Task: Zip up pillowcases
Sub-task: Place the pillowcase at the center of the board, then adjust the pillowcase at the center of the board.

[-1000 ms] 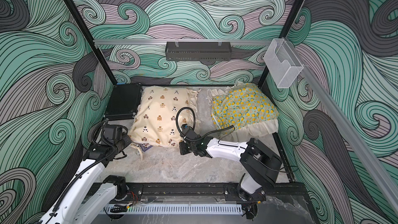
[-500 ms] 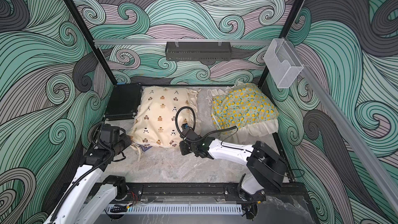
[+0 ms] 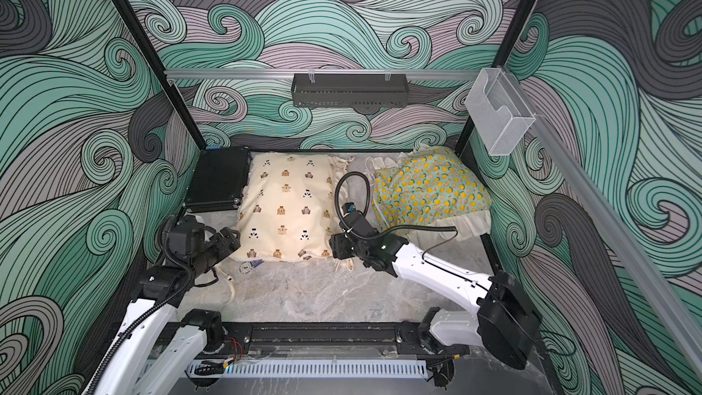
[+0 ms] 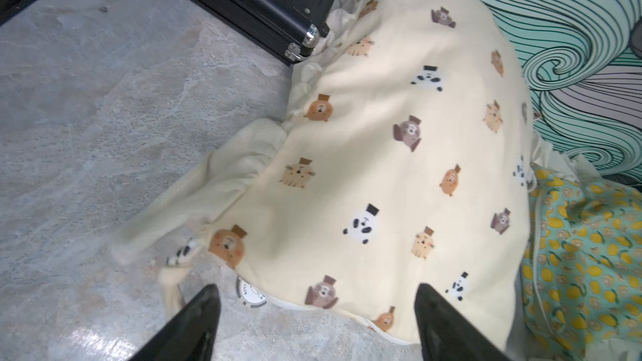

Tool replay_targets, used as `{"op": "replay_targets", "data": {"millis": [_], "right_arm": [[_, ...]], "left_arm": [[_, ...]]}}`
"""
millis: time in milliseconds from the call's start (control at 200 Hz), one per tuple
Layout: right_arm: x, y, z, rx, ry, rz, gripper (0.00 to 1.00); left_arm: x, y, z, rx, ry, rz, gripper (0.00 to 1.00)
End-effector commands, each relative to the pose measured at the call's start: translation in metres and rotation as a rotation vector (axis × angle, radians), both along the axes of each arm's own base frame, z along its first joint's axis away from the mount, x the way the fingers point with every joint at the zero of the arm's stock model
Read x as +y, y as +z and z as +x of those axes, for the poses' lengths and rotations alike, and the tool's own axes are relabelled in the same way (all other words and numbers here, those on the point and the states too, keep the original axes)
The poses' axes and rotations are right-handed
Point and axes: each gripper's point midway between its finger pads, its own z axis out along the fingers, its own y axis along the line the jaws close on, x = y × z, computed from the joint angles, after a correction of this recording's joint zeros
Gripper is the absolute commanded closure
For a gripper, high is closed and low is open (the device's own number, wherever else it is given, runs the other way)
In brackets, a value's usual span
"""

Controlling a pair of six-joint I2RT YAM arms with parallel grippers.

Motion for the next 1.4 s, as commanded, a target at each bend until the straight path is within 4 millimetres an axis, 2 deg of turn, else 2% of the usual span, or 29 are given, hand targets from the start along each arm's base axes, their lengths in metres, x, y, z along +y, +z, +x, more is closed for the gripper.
{"op": "replay_targets", "data": {"millis": [0,110,230,355,565,731,891,1071,1261,1396], "right_arm": [[-0.027,0.014,0.012,-0.008,-0.076,0.003,0.30],[-0.054,0.019,0.027,-0.032,-0.172,0.010,0.23],[-0.086,0.009,0.032,0.016,-0.266,-0.052,0.19],[-0.115,-0.005,0.035,0.064,-0.357,-0.108,0.17],[-0.146,-0.035,0.028,0.119,-0.437,-0.200,0.20],[-0.159,-0.047,0.027,0.143,-0.492,-0.243,0.25],[-0.162,-0.054,0.032,0.158,-0.507,-0.285,0.31],[-0.164,-0.065,0.038,0.164,-0.522,-0.310,0.39],[-0.167,-0.075,0.036,0.178,-0.542,-0.301,0.50],[-0.168,-0.079,0.031,0.184,-0.543,-0.271,0.62]], "left_arm": [[-0.019,0.022,0.003,-0.018,-0.089,-0.065,0.11],[-0.037,0.030,0.008,-0.010,-0.167,-0.115,0.10],[-0.055,0.027,0.013,0.001,-0.235,-0.143,0.09],[-0.076,0.023,0.015,-0.010,-0.313,-0.147,0.08],[-0.117,0.007,0.014,0.005,-0.446,-0.119,0.07],[-0.141,-0.003,0.015,0.022,-0.516,-0.110,0.07],[-0.162,-0.005,0.014,0.035,-0.573,-0.117,0.07],[-0.174,-0.006,0.014,0.038,-0.603,-0.112,0.07],[-0.181,-0.008,0.013,0.046,-0.632,-0.105,0.07],[-0.184,-0.007,0.012,0.043,-0.646,-0.109,0.07]]}}
